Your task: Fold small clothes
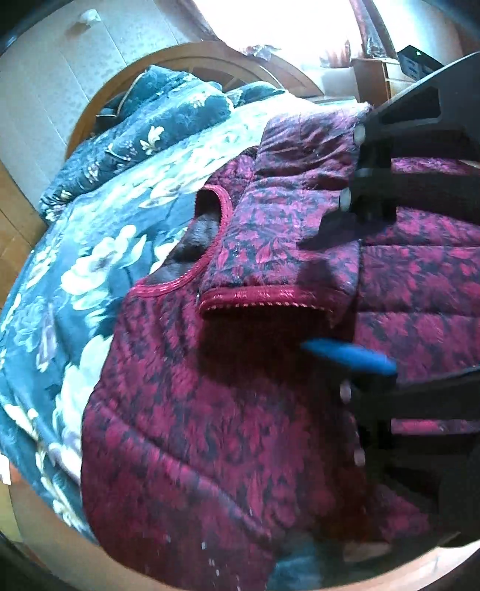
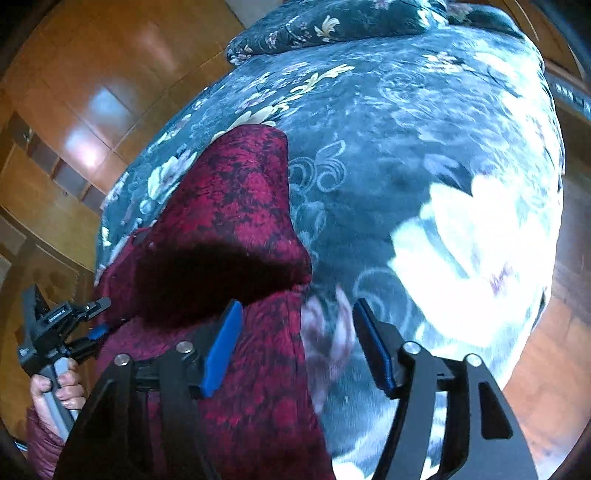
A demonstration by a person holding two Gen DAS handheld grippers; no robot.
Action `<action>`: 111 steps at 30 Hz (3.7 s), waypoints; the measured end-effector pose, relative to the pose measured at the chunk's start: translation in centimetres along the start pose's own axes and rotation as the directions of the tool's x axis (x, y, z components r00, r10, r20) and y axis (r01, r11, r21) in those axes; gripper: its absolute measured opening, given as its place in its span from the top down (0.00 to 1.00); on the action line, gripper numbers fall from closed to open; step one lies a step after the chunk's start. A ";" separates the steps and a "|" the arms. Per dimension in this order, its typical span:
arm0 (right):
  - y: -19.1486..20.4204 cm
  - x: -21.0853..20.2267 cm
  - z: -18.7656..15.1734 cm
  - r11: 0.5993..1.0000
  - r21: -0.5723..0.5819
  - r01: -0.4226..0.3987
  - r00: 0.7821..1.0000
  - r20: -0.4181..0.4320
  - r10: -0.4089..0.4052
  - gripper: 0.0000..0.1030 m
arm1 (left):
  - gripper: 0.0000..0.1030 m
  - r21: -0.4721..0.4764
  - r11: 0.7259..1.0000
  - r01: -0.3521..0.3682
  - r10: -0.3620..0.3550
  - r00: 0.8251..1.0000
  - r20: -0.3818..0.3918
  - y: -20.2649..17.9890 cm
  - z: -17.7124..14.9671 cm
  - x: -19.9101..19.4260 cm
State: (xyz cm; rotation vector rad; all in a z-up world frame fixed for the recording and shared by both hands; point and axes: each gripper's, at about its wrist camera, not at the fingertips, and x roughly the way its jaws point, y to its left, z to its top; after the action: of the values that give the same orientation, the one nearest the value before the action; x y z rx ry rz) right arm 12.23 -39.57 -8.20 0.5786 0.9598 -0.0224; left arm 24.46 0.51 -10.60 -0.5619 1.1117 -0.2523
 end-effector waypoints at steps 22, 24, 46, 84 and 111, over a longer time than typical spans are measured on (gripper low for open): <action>5.6 -0.5 1.6 0.966 -0.217 -0.138 0.990 -0.056 0.128 0.75 | 0.93 0.117 0.980 -0.159 0.132 0.969 0.211 0.7 0.1 -5.5; 6.9 0.4 2.5 0.964 -0.232 -0.129 0.992 -0.044 0.122 0.72 | 0.93 0.121 0.981 -0.153 0.122 0.965 0.230 0.4 0.1 -6.1; 9.2 9.6 2.7 0.926 -0.326 0.191 0.979 -0.005 -0.204 0.47 | 0.87 0.005 0.969 -0.247 0.241 0.950 0.198 5.8 -0.7 -6.2; 15.3 10.5 -7.1 0.853 -0.487 0.186 0.980 0.029 -0.197 0.08 | 0.78 -0.841 0.270 0.469 -0.136 0.883 0.449 36.0 -3.5 -2.2; 14.2 9.9 -6.8 0.889 -0.443 0.113 0.993 0.021 -0.116 0.08 | 1.00 0.094 0.981 0.171 -0.193 0.923 0.333 1.6 0.0 -11.5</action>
State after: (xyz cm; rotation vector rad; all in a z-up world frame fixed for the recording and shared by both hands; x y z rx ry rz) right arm 16.59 -22.01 -12.38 0.0977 0.9648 0.0925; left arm 19.32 7.17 -2.56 -0.6269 0.7129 -0.3370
